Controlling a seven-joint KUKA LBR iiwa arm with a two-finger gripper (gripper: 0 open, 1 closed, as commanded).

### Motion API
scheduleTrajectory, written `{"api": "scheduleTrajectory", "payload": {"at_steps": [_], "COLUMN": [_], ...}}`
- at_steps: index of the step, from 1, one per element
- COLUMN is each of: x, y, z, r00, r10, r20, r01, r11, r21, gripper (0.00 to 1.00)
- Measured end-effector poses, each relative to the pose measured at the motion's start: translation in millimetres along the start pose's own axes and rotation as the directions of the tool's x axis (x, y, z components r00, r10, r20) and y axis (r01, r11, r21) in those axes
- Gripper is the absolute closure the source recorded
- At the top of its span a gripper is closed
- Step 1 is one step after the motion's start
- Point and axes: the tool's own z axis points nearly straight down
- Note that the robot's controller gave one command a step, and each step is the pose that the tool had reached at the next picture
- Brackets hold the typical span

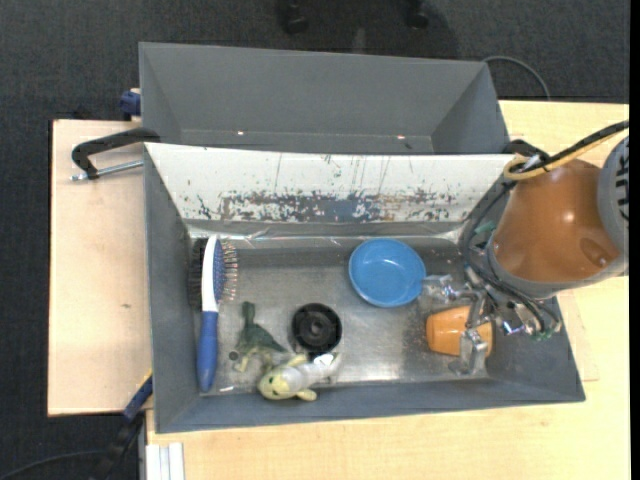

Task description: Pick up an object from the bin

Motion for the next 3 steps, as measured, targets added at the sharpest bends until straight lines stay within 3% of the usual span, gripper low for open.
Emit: {"api": "scheduleTrajectory", "payload": {"at_steps": [1,2,3], "x": [13.8,8.5,7.6], "y": [-42.2,-21.4,-21.2], "z": [0.6,31.4,30.9], "r00": [0.996,0.97,0.97], "r10": [-0.084,-0.244,-0.243], "r20": [0.0,-0.005,-0.004], "r01": [0.084,0.244,0.243], "r11": [0.996,0.97,0.97], "r21": [0.002,-0.005,-0.003], "gripper": [0.0,0.0,0.0]}}
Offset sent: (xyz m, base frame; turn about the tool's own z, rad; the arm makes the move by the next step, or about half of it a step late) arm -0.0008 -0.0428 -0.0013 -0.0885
